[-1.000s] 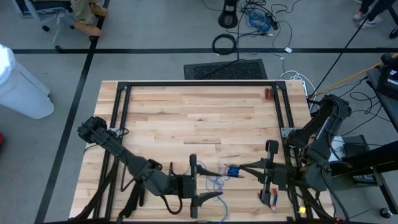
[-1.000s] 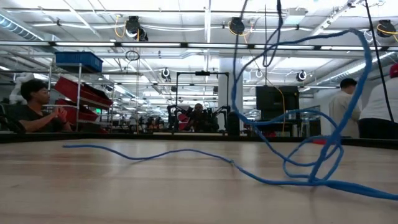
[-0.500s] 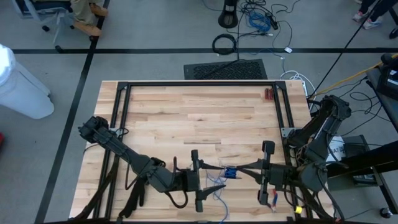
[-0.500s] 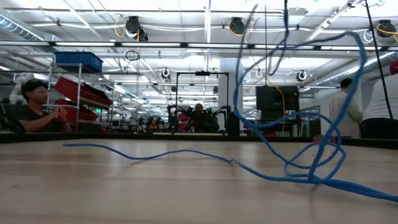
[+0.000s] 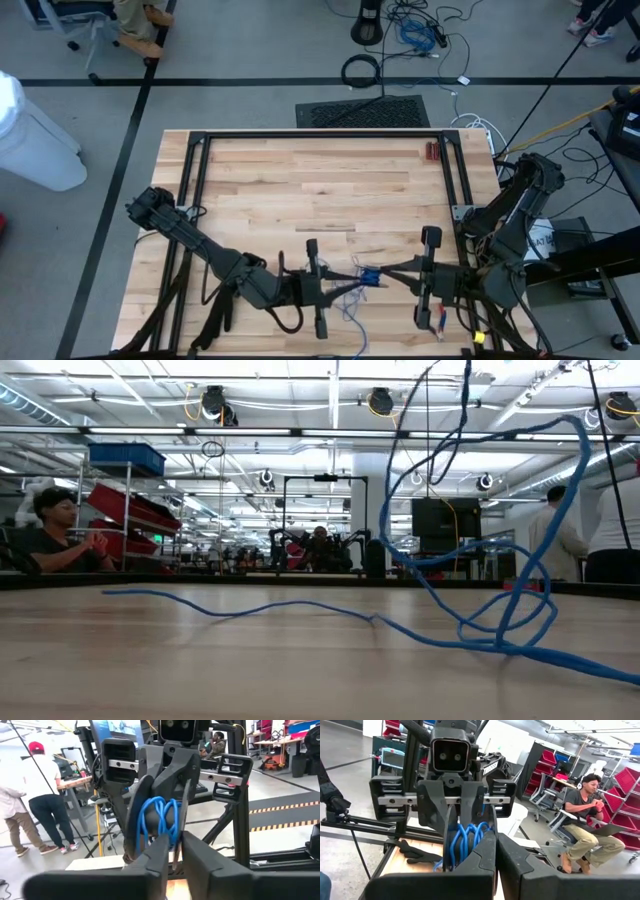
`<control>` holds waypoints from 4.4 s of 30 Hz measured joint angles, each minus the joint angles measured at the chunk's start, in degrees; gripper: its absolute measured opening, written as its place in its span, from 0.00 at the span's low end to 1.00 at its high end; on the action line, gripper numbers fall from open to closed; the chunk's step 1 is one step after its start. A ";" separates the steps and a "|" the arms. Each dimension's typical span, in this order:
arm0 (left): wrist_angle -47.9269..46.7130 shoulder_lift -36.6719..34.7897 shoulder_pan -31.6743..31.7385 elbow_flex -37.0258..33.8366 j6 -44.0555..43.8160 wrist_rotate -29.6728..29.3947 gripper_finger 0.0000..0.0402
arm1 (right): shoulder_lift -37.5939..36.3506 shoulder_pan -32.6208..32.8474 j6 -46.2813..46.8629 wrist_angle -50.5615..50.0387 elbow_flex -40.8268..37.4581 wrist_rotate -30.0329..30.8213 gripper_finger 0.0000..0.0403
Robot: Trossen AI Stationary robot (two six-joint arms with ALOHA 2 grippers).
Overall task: Coil cords
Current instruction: Coil the blue wire onto the black spool
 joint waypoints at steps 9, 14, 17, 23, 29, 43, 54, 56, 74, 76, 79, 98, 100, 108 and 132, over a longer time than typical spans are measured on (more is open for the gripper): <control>-3.11 -0.67 0.09 0.00 0.54 -0.68 0.01 | 0.02 -0.02 0.04 -1.77 0.00 0.04 0.00; -10.14 -2.75 0.26 0.00 0.07 -1.21 0.01 | -0.18 -0.04 1.01 -3.97 0.00 0.89 0.03; -14.35 -4.43 0.31 0.00 -1.45 -2.09 0.01 | -0.97 0.11 2.43 -6.00 0.00 1.32 0.07; -25.07 -8.08 0.52 0.00 -6.11 -1.49 0.01 | -2.59 0.07 8.58 -13.70 0.00 1.29 0.16; -33.55 -10.29 2.45 -0.01 -12.04 5.44 0.00 | -2.80 -2.50 10.82 -21.34 0.00 -2.46 0.22; -37.58 -10.25 5.05 -0.02 -14.55 13.09 0.00 | -0.45 -9.00 12.91 -19.62 0.00 -15.46 0.24; -37.45 -10.25 5.09 -0.02 -14.52 14.01 0.00 | 0.38 -10.42 12.15 -17.04 0.00 -14.58 0.24; -37.45 -10.25 5.09 -0.02 -14.55 14.14 0.00 | 0.75 -11.08 11.64 -16.65 0.00 -14.59 0.25; -33.21 -10.23 3.43 -0.02 -11.36 14.21 0.00 | 1.44 -12.26 8.48 -14.37 -0.03 -18.20 0.36; -32.71 -10.23 3.43 -0.02 -11.33 14.21 0.00 | 1.44 -12.22 7.43 -12.90 -0.02 -18.73 0.32; -32.69 -10.23 3.43 0.00 -11.33 14.23 0.00 | 1.44 -12.22 6.10 -11.37 -0.02 -19.65 0.22; -32.62 -10.23 1.59 -0.02 -11.81 11.59 0.22 | 1.46 -12.23 4.65 -9.73 -0.02 -16.95 0.00; -32.62 -10.23 0.96 -0.02 -11.80 8.71 0.25 | 1.38 -12.22 4.60 -9.78 -0.02 -15.25 0.00; -32.77 -10.23 -1.41 -0.01 -11.42 -2.32 0.32 | -0.15 -12.09 4.68 -9.97 -0.02 -14.50 0.00; -31.48 -2.49 1.44 -0.02 -17.90 -3.27 0.33 | -8.65 -11.80 -0.31 -10.27 -0.02 -13.18 0.00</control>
